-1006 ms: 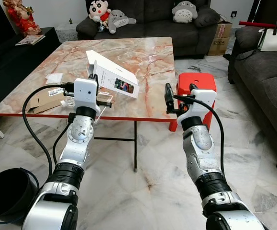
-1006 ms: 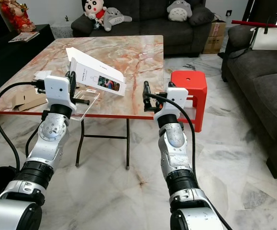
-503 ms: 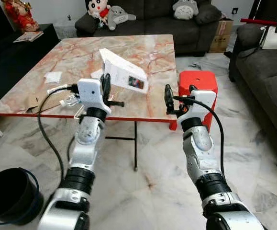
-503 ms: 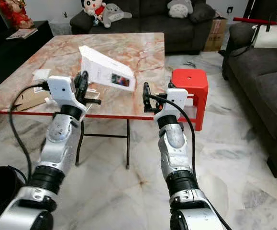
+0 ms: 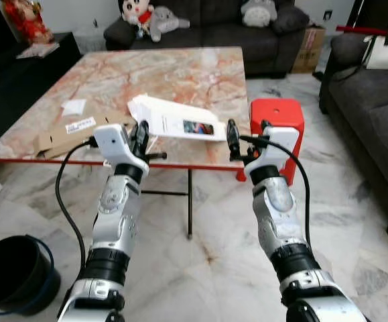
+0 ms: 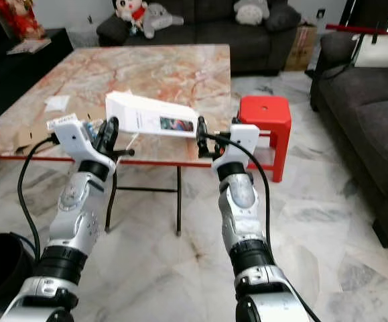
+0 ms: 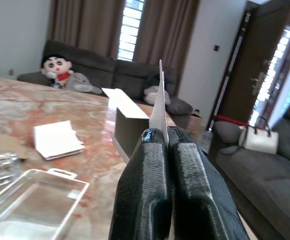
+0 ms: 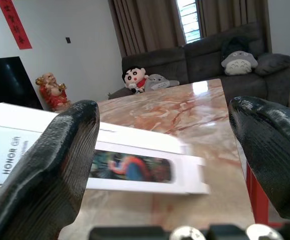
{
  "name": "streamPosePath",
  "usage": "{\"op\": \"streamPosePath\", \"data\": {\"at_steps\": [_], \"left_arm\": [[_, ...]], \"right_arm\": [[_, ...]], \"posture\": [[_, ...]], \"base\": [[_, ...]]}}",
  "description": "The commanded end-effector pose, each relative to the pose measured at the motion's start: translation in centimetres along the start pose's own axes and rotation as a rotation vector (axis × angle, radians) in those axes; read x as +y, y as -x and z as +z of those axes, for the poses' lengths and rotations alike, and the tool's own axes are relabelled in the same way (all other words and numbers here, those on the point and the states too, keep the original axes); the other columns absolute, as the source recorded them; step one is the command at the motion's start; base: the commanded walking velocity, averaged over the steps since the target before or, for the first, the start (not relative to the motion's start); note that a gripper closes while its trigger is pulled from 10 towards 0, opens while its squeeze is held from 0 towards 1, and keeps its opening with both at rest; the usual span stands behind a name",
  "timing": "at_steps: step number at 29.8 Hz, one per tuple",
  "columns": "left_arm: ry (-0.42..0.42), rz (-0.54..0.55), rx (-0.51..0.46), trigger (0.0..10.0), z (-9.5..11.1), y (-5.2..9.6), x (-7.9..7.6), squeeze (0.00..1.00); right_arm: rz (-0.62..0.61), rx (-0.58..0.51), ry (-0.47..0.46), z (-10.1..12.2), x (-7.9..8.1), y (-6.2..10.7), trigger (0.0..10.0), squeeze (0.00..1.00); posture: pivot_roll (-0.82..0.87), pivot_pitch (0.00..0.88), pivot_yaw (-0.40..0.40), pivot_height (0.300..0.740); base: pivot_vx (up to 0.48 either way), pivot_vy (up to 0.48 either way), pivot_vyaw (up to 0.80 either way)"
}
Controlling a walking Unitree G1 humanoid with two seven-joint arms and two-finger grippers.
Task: Picking trash to rubbish bin
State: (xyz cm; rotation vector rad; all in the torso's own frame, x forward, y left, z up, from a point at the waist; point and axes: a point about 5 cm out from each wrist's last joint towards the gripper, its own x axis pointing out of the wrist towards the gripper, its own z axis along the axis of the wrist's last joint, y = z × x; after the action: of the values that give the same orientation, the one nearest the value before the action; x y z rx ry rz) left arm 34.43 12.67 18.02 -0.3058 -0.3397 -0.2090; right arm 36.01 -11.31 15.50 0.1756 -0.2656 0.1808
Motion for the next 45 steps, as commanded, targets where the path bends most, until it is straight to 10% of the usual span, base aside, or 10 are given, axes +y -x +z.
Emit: {"op": "streamPosePath", "data": {"at_steps": [1, 45], "left_arm": [[-0.024, -0.004, 0.002, 10.0, 0.14, 0.18, -0.06, 0.00], [-0.105, 0.045, 0.011, 10.0, 0.25, 0.14, 0.36, 0.00]], "right_arm": [[-0.002, 0.014, -0.011, -0.41, 0.16, 0.26, 10.0, 0.00], [0.007, 0.013, 0.024, -0.49, 0.23, 0.43, 10.0, 0.00]], "posture": [[-0.11, 0.003, 0.065, 0.740], [-0.10, 0.009, 0.066, 0.740]], "base": [[0.000, 0.000, 0.00], [0.000, -0.114, 0.18]]}}
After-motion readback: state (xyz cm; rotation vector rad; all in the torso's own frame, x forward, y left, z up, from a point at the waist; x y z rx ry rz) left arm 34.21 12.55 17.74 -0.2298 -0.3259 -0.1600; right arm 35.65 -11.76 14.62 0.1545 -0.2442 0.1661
